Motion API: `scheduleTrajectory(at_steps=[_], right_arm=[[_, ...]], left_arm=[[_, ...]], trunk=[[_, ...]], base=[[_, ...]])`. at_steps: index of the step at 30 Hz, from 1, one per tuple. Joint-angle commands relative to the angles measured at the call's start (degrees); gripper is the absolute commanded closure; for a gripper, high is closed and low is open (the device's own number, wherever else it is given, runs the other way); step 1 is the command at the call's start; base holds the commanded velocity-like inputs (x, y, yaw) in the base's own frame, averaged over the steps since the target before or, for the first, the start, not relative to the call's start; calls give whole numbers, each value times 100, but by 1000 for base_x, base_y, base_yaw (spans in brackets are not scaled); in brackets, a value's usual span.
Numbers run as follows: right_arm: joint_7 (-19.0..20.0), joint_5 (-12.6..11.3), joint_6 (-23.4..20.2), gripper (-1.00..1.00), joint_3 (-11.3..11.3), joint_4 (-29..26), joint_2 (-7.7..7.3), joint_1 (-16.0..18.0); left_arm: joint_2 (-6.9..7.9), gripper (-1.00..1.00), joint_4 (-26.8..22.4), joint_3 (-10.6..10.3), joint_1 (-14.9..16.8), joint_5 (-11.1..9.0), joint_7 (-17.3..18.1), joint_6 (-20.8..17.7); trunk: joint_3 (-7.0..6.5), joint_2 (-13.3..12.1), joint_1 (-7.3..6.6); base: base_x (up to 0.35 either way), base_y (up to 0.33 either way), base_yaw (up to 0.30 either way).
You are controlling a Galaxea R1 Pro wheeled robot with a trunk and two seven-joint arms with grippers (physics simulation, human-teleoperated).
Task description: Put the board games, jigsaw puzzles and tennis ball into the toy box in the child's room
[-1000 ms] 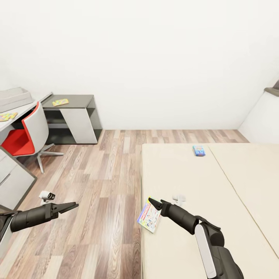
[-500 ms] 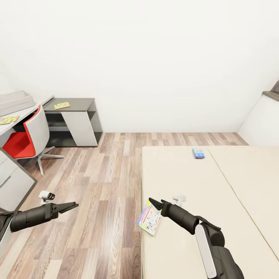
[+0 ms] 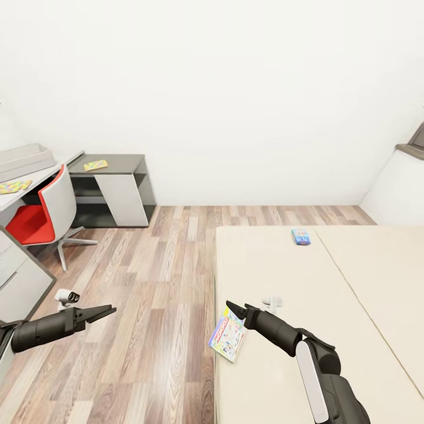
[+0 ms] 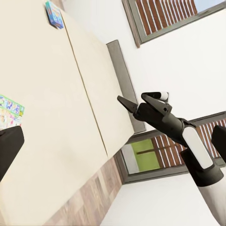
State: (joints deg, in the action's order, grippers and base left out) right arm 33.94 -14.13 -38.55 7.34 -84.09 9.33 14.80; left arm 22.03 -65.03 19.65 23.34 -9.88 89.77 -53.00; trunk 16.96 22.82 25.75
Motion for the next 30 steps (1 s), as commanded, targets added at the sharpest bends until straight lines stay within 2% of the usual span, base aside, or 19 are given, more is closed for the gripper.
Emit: scheduleTrajectory(at_steps=[1, 30], right_arm=[[17, -19, -40, -100, 15, -1, 7, 5], [16, -57, -40, -100, 33, 7, -2, 5]], left_arm=[[0, -100, -1, 0, 3, 4, 23, -61], [-10, -100, -1, 29, 3, 13, 23, -63]], trunk=[[0, 10, 4], [-258, 10, 4]], base=[[0, 0, 0], [0, 0, 0]])
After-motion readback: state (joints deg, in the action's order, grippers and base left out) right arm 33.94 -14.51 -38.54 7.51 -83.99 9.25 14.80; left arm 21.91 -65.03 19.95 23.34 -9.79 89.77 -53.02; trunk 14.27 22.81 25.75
